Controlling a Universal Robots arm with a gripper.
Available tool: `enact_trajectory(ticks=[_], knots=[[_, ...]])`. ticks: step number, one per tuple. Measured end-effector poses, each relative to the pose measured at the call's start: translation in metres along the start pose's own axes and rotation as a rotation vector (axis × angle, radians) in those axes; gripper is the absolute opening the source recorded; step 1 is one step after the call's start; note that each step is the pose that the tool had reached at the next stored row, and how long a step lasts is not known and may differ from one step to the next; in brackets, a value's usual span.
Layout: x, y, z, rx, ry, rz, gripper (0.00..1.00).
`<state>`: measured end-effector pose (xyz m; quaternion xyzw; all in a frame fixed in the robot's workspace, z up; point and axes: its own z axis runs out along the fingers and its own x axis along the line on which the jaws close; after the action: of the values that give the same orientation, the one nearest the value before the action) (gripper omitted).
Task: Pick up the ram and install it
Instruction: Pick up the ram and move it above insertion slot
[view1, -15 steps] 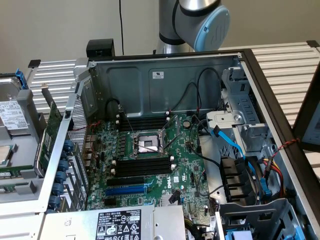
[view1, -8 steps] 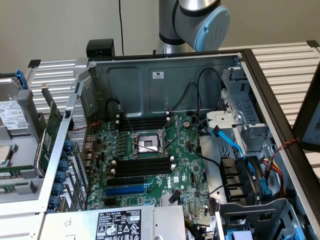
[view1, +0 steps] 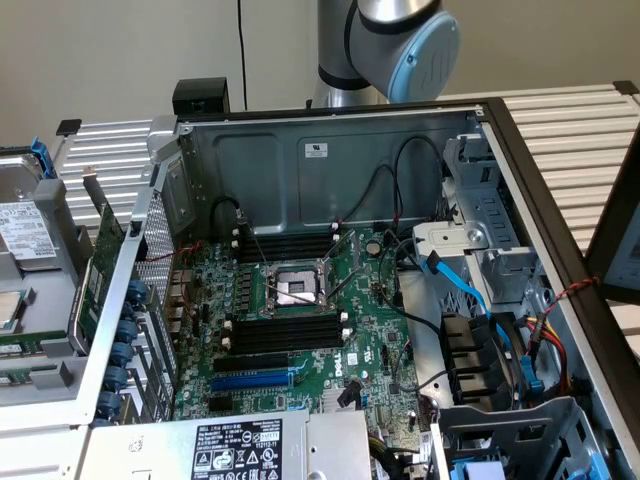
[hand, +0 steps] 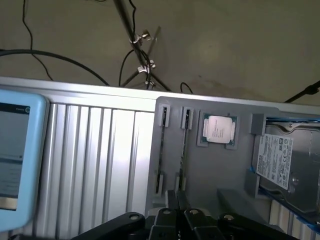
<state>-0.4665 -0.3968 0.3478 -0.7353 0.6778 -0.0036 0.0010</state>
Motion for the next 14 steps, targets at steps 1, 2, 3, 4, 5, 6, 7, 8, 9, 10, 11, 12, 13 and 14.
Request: enact_trajectory(ticks=[1,2,3,4,5,6,7,8,9,10,11,12,13,14], knots=[[0.0,0.0,0.0015,0.0001,0.0,0.0,0.17],[0.001,0.0001,0.003,0.0,0.0,0.0,0.24],[0.002,0.0001,0.0048,0.0001,-0.0001,0.0,0.3],[0.002,0.0002,0.0066,0.0001,-0.0001,0.0,0.3],[0.002,0.0003,0.0084,0.0001,-0.0001,0.0,0.36],[0.002,0.0003,0.0103,0.0001,-0.0001,0.0,0.36],[0.002,0.0004,0.0121,0.0,-0.0001,0.0,0.36],[0.002,0.0003,0.0139,0.0,0.0,0.0,0.36],[0.003,0.0005,0.0156,-0.0001,0.0,0.0,0.36],[0.004,0.0007,0.0162,-0.0002,-0.0001,0.0,0.36],[0.005,0.0009,0.0166,0.0,-0.0002,0.0,0.36],[0.006,0.0011,0.0172,-0.0003,-0.0002,0.0,0.36],[0.007,0.0012,0.0186,0.0001,-0.0008,0.0,0.36],[0.007,0.0024,0.0202,-0.0001,-0.0008,0.0,0.36]])
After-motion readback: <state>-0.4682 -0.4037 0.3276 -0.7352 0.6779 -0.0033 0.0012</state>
